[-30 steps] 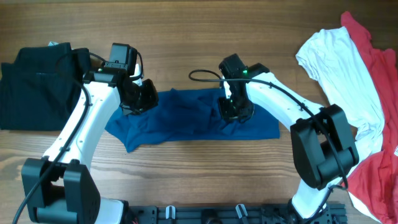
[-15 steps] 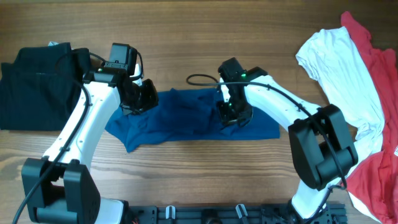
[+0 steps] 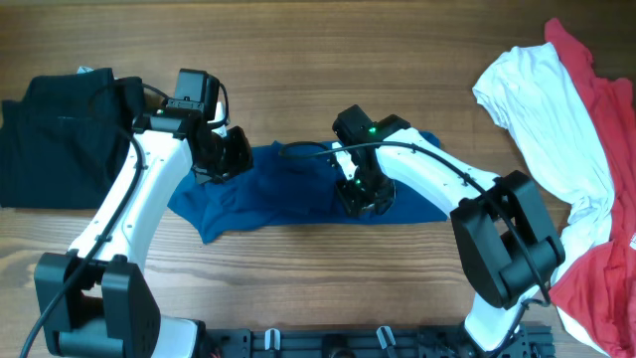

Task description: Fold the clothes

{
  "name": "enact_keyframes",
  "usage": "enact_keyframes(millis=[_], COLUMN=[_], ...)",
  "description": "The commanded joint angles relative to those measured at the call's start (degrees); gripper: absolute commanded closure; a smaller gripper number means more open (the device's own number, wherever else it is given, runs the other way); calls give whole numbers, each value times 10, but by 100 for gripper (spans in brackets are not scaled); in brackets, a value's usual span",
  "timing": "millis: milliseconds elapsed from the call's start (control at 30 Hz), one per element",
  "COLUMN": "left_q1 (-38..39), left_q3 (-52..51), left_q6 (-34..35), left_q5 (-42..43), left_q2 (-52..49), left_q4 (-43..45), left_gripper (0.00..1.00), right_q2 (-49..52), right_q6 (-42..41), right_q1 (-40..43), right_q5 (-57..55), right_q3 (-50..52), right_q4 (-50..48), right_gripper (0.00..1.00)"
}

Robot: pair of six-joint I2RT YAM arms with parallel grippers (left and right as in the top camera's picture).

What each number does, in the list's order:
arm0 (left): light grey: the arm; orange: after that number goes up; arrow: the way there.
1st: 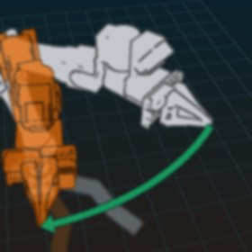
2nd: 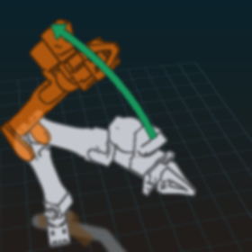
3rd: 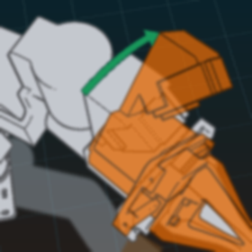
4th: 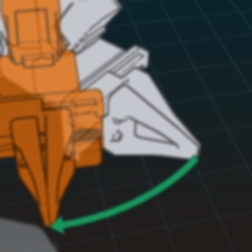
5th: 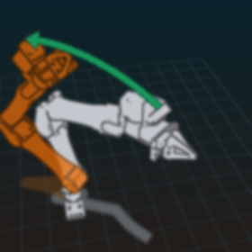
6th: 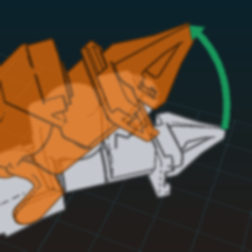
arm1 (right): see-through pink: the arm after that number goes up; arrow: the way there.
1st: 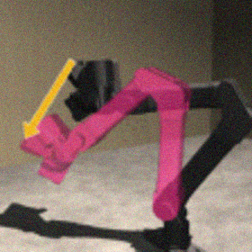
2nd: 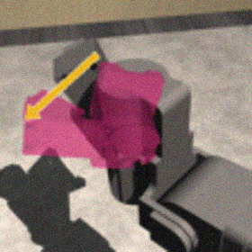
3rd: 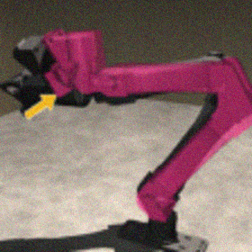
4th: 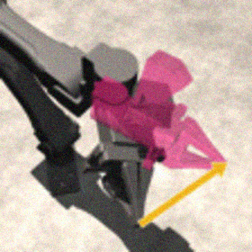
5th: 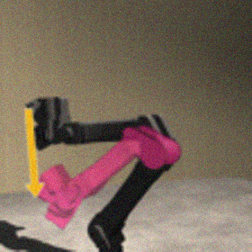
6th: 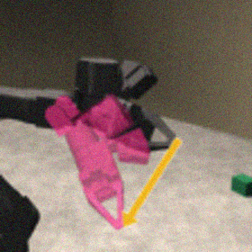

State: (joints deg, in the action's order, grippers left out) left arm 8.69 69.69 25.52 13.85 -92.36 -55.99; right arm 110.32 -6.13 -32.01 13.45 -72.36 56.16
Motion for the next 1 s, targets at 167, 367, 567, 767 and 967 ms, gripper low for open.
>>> enact_keyframes(millis=[167,367,567,767,967], left_q1=[2,-23,-59,-82,-82], left_q3=[-4,-5,-13,-14,-15], left_q6=[12,49,47,10,-97], left_q5=[-122,-174,-185,-184,-130], left_q2=[-5,-27,-84,-126,-136], left_q4=[-2,-16,-20,-2,43], left_gripper=[55,42,40,39,40], right_q2=[-169,-239,-236,-236,-236], right_q6=[-75,-106,-106,-106,-106], right_q1=[2,19,28,28,28], right_q5=[-137,-176,-176,-176,-176], right_q3=[-31,-31,-30,-30,-30], right_q4=[3,26,37,35,32], right_gripper=[60,35,34,34,33])
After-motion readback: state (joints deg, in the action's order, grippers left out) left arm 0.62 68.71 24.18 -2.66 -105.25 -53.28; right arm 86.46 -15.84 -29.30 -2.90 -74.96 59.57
